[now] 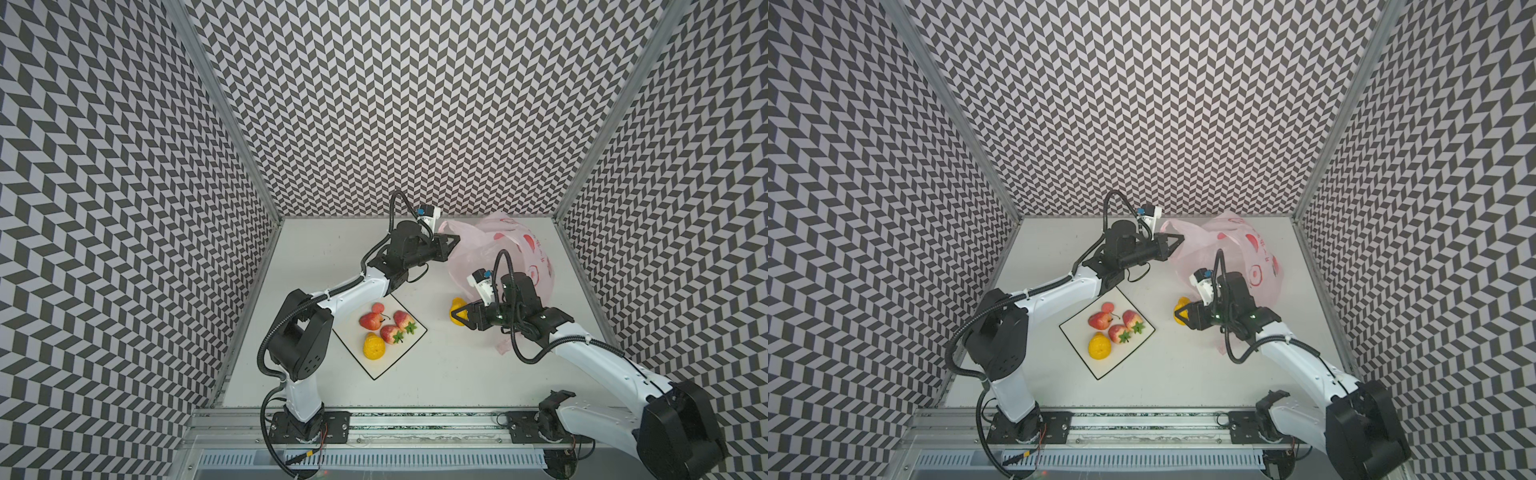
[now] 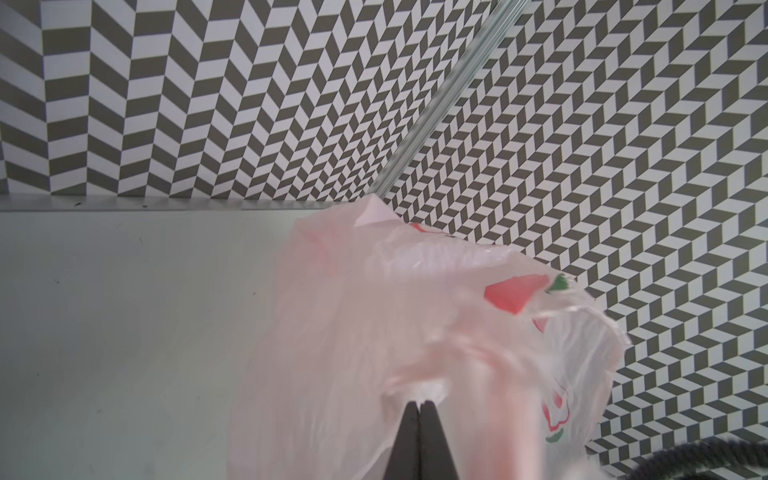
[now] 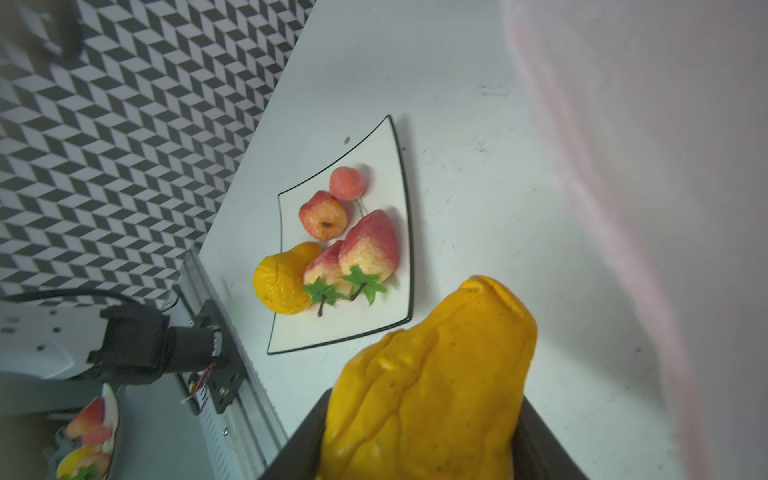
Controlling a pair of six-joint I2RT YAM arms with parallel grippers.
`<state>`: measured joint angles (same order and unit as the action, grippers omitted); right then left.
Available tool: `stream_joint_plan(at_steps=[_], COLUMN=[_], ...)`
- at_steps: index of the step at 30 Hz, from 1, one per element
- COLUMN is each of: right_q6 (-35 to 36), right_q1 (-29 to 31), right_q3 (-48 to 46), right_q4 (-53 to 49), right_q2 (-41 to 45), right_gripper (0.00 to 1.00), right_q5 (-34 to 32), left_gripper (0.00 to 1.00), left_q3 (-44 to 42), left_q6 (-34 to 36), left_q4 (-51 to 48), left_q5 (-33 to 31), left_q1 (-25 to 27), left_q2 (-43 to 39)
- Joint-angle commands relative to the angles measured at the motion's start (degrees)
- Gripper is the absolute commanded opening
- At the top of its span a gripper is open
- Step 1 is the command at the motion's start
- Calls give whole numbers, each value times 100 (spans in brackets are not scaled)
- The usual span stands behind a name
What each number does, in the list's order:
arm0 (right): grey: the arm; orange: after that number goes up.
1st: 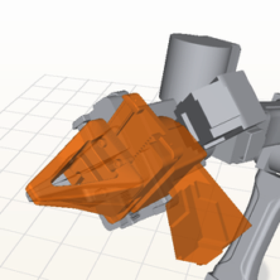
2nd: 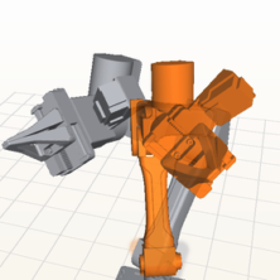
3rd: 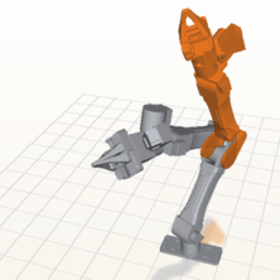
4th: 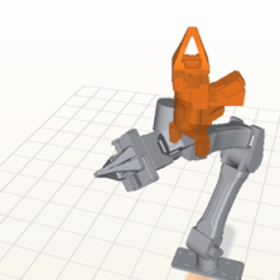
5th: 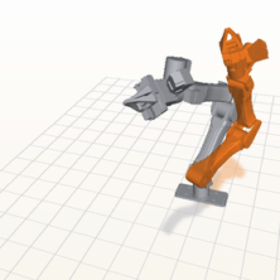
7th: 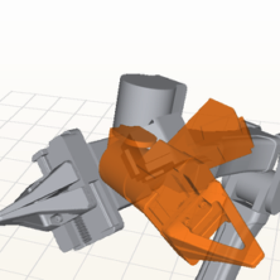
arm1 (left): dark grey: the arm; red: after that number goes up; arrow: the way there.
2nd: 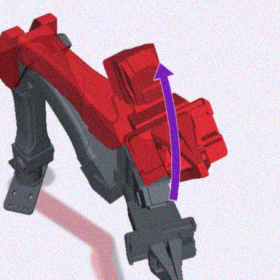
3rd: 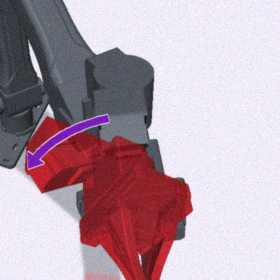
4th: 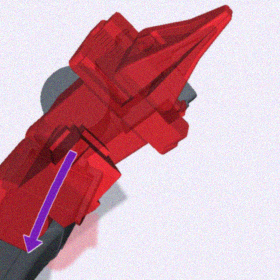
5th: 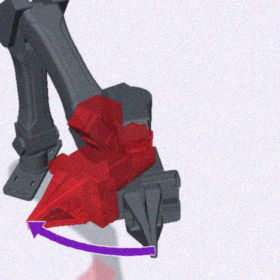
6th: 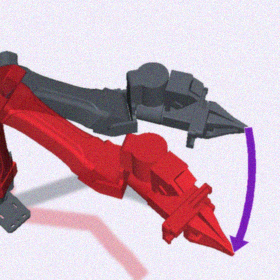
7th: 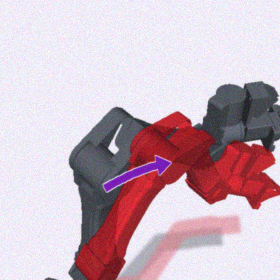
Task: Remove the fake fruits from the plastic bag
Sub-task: 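Carry the yellow pear with the right gripper over the white plate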
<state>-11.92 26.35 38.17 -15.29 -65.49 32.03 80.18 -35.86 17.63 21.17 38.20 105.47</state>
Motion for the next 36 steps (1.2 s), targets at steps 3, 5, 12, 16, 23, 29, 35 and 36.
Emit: stream_joint_plan(at_steps=[3,5,12,16,23,29,35,36], right_q6=[56,39,36,26,256,394,8,-108], right_q1=[231,229,230,240,847,1641,2441,2524], right_q3=[80,143,311,425,858,1244,1782,1906], right_q4=[114,106,140,252,360,468,773,811], right_q2=[340,597,1180,1287,865,10,-1258,-1482], right_gripper=[40,40,37,36,36,36,37,37], right_q5=[544,440,-482,-602,-909,-1467,-2494,-2607], left_gripper=[0,0,40,83,100,100,99,99], left_q3=[638,548,-373,-982,-1469,-2105,-2920,-3069], left_q6=[148,141,188,301,880,892,396,313], left_q4=[-494,-515,-371,-304,-894,-1477,-1945,-2004], left_q5=[223,239,165,-44,-615,-1715,-2580,-2706], left_q1=[-183,-231,-251,-251,-297,-681,-1239,-1301], left_q2=[495,504,19,-464,-1460,-2713,-3994,-4204])
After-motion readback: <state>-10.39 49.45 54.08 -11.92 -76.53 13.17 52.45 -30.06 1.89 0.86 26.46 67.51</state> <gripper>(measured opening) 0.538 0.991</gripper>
